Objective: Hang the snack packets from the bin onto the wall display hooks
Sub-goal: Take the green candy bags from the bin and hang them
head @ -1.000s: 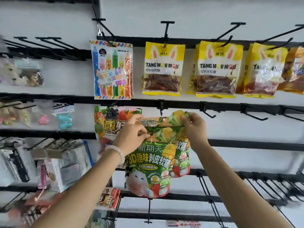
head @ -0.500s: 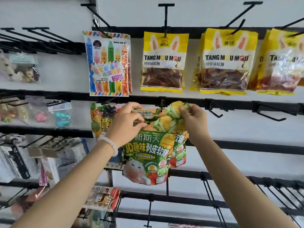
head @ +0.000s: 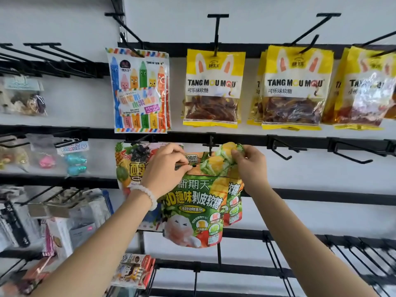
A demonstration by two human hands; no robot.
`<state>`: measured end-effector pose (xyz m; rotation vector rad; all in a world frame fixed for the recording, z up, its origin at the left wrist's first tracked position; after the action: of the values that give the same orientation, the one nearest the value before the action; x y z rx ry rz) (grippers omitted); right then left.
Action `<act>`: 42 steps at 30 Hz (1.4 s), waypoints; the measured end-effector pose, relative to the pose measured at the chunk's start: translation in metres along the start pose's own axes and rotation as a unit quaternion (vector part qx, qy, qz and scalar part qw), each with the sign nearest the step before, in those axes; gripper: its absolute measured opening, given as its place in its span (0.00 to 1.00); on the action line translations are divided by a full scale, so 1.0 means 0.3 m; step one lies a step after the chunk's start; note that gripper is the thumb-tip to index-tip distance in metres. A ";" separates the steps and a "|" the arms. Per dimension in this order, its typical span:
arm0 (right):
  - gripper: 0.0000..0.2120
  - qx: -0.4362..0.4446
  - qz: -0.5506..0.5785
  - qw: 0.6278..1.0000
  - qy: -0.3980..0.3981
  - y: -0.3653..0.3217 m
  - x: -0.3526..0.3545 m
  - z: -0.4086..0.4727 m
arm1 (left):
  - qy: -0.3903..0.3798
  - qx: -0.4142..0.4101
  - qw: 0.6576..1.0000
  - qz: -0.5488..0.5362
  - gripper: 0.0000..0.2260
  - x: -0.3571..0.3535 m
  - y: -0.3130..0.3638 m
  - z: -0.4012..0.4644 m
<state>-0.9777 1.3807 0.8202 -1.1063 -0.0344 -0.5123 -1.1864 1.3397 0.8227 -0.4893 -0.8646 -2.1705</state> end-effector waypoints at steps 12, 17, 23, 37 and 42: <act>0.12 -0.035 -0.014 0.999 0.032 0.067 -0.078 0.090 | 0.011 0.007 0.999 0.034 0.05 -0.111 -0.060 0.033; 0.10 -0.025 0.000 1.000 0.018 0.097 -0.099 0.139 | 0.042 0.013 0.998 0.039 0.05 -0.150 -0.077 0.056; 0.15 0.037 0.012 0.998 0.047 0.103 -0.061 0.122 | 0.075 0.009 0.997 0.019 0.04 -0.174 -0.071 0.037; 0.10 0.086 -0.007 0.994 -0.060 0.068 0.006 0.011 | 0.079 -0.003 0.996 -0.029 0.08 -0.105 0.047 0.046; 0.05 0.081 -0.014 0.994 -0.065 0.035 0.028 0.001 | 0.065 -0.002 0.997 -0.032 0.09 -0.063 0.074 0.040</act>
<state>-0.9659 1.3812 0.8139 -0.9801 -0.2026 -0.4541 -1.1564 1.3464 0.8299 -0.3227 -0.8151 -2.2352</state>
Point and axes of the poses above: each hand's wrist, its own z-axis towards the middle knuckle, its own x-axis out of the back of the hand, y = z × x, the point moved 3 cm from there along z, towards the middle knuckle, and after that the axes turned 11 degrees about -z, right-handed, at the moved point
